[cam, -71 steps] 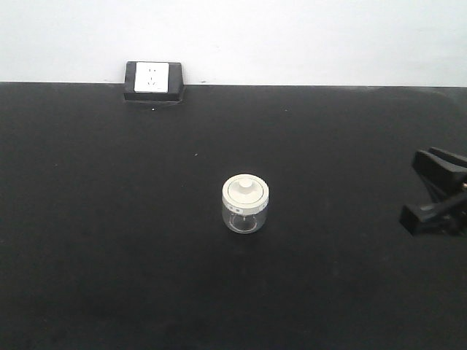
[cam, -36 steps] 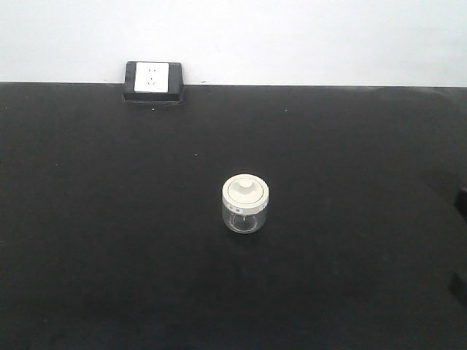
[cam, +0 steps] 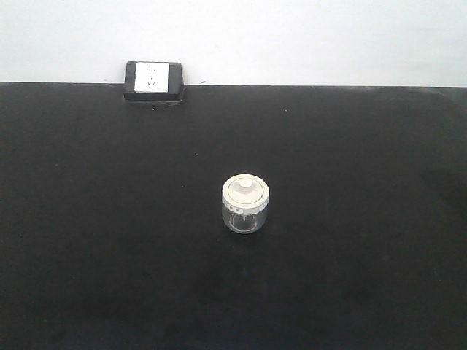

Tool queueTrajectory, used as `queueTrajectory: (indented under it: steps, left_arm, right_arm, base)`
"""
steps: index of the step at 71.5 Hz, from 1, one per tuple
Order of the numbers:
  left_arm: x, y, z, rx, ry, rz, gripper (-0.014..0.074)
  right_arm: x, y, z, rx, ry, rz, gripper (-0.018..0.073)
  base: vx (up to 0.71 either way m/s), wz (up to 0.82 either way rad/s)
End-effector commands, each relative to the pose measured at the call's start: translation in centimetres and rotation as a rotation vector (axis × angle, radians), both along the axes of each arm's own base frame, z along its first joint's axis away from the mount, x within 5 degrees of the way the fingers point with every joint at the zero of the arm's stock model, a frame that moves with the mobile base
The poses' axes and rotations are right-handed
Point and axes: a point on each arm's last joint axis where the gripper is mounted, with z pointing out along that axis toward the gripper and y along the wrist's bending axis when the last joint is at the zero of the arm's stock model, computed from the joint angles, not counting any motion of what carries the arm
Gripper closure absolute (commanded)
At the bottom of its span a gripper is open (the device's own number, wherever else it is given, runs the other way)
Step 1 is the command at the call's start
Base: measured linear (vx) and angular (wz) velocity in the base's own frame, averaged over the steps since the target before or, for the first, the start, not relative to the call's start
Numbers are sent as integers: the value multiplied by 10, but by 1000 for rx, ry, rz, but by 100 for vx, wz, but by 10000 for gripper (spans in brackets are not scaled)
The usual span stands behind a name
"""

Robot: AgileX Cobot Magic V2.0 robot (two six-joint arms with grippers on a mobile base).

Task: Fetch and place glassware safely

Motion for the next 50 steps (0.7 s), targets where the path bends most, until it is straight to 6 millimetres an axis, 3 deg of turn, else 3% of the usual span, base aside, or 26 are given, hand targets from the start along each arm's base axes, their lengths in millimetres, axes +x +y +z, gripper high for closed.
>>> queueTrajectory:
  steps: [1, 50]
  left_arm:
    - [0, 0, 14, -14, -89, -3, 603]
    - [0, 0, 14, -14, -89, -3, 603]
  right_arm:
    - [-2, -1, 9, -2, -69, -6, 563]
    - [-4, -2, 8, -2, -73, -6, 563]
  base:
    - [0, 0]
    - [0, 0]
